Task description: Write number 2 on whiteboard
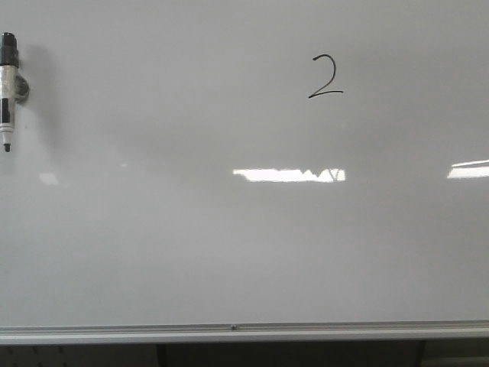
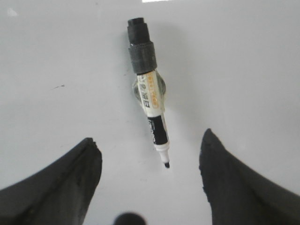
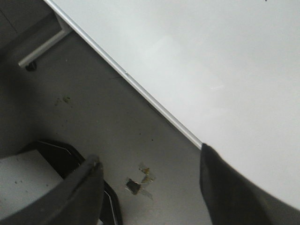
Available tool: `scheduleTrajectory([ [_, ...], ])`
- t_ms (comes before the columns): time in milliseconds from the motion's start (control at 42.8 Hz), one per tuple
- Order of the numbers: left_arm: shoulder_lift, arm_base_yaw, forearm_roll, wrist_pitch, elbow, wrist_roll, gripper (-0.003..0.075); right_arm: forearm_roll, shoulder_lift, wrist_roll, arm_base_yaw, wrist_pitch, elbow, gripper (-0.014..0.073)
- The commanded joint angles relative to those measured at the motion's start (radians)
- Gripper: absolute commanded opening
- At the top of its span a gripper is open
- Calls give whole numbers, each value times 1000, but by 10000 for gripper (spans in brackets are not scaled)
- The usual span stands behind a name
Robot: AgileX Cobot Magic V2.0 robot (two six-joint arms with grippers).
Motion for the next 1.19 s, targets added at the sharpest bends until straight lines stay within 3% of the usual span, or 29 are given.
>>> scheduleTrajectory([
  [0, -125, -20, 30, 193, -102, 1, 447, 5, -6, 105, -17, -70, -30, 466],
  [117, -234, -32, 30, 463, -198, 1, 447, 0, -7, 167, -39, -53, -30, 466],
  [280, -355, -32, 19, 642, -268, 1, 438, -34, -42, 228, -71, -28, -30, 466],
  [490, -496, -32, 14, 755, -267, 1, 438, -174, -137, 324, -86, 7, -30, 466],
  [654, -546, -32, 6, 770, -267, 1, 438, -180, -197, 324, -86, 16, -30, 451],
  [747, -550, -32, -1, 770, -267, 1, 438, -179, -209, 334, -86, 17, -30, 342],
  [981, -550, -32, -5, 770, -267, 1, 438, -177, -210, 345, -86, 20, -30, -76],
  [1168, -550, -32, -29, 770, -267, 1, 438, -177, -210, 345, -86, 23, -30, -69],
])
